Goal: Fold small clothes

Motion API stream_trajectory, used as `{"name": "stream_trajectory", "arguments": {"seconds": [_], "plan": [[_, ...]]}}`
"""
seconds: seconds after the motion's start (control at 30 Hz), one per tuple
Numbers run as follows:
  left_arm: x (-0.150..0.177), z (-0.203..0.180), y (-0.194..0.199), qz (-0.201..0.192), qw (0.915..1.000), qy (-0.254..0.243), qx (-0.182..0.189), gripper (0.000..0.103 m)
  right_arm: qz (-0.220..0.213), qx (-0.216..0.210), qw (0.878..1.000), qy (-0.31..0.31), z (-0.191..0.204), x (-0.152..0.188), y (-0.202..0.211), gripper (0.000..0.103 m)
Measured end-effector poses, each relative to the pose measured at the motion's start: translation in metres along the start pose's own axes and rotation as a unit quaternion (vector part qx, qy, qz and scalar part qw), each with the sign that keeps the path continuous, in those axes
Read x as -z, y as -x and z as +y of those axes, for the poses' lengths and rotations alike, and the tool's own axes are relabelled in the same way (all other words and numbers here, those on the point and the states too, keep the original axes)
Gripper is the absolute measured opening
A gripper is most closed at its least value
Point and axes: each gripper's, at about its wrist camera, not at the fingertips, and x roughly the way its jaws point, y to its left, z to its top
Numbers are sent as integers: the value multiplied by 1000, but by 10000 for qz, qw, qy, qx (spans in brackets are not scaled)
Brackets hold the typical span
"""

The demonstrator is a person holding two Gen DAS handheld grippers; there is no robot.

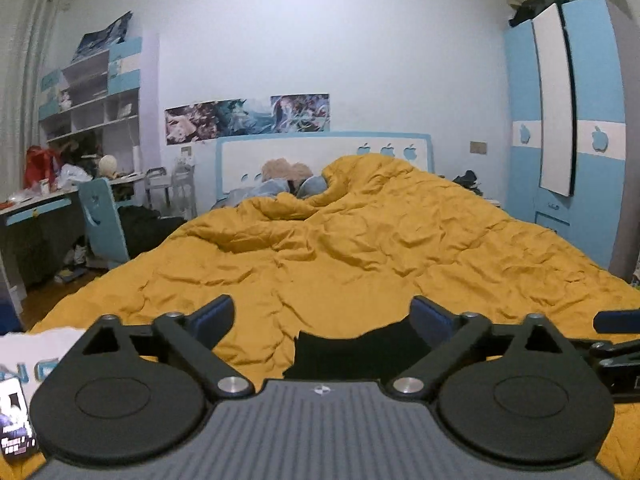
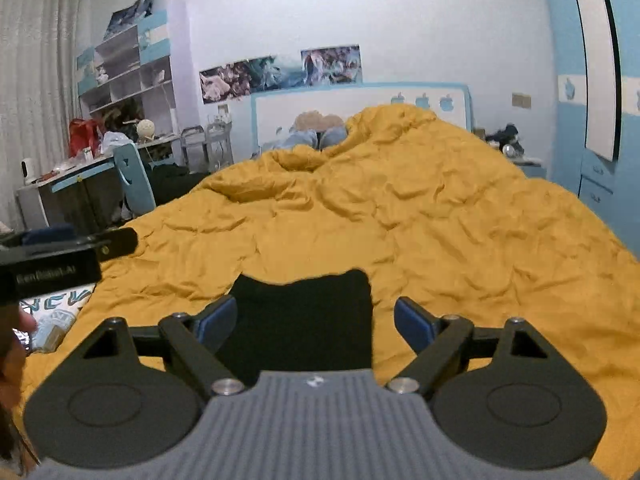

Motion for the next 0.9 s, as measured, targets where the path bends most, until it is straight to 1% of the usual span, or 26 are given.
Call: {"name": "stream_trajectory", "arguments": {"seconds": [0.1,0.23,0.37,0.43,0.53,0.67,0.77,0.9], "plan": [[12,-3,2,161,9997,133,-152,103,286,-109,9995,-76,2,9,0,82],[27,-7,1,483,9986,166,-144,103,574,-210,9977,-292,-7,21,-1,82],[39,-11,-1,864,9961,70,-192,103,1102,-353,9932,-159,-5,33,-8,82],[44,-13,-1,1120,9935,69,-174,103,1276,-343,9912,-80,-2,40,-11,82],[50,-15,-7,1496,9887,112,-73,103,1473,-277,9886,121,4,51,-16,82],[55,-15,-10,1706,9853,90,-22,103,1709,-276,9849,86,2,57,-26,82],[58,-16,-12,1841,9829,66,16,103,1765,-262,9839,82,2,58,-31,82],[60,-14,-16,1984,9801,95,-25,103,1837,-276,9825,113,4,58,-36,82]]}}
